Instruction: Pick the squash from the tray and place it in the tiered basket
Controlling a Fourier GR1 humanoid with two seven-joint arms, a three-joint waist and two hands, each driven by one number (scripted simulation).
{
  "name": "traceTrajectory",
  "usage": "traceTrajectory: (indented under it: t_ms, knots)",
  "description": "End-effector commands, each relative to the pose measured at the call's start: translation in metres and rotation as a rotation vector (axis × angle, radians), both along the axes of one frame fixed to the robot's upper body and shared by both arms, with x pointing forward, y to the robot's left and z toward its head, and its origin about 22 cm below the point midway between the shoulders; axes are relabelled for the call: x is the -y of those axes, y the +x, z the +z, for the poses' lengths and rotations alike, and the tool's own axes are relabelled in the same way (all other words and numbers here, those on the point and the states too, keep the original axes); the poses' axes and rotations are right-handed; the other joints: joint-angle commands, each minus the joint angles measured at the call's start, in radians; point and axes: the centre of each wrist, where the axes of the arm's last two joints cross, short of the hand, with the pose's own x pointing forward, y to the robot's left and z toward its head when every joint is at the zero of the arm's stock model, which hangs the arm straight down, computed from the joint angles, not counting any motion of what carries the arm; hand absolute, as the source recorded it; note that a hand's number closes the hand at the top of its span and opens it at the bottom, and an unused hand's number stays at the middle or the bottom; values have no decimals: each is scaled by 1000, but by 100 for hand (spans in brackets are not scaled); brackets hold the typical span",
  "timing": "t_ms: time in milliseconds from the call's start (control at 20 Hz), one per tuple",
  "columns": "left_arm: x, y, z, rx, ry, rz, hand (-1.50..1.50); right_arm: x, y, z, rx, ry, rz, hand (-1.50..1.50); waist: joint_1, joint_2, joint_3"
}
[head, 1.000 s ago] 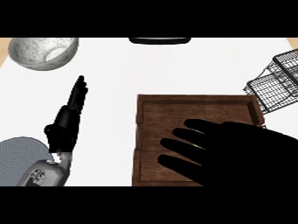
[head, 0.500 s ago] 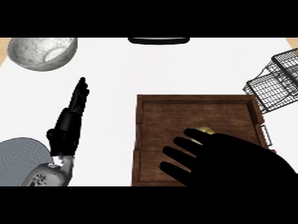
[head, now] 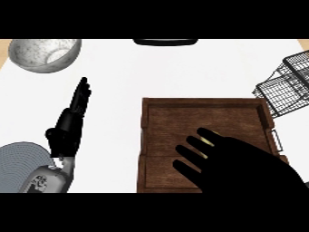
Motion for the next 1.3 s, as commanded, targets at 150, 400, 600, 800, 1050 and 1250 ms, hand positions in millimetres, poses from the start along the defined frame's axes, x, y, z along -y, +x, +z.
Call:
traceTrajectory:
  t_ms: [150, 400, 600, 800, 1050, 1250]
  knots:
    - [-6, 5, 7, -7, -1, -2, 0, 9, -2, -4, 55, -117, 1, -150, 1, 2, 1]
    - [7, 9, -9, 11, 8, -6, 0, 2, -16, -12, 83, -146, 109, -150, 4, 6, 2]
    - [-1, 16, 5, 8, -3, -1, 0, 1, -14, -19, 138, -101, 110, -150, 9, 6, 2]
    - [5, -5, 6, 18, -6, -10, 0, -1, 5, -23, 193, -109, 35, -150, 13, 5, 2]
    - [-3, 1, 5, 7, 3, -9, 0, 10, 30, -37, 190, -122, 1, -150, 14, 5, 2]
    - [-10, -4, 8, -5, -3, -6, 0, 8, 28, -59, 148, -116, -25, -150, 7, 2, 1]
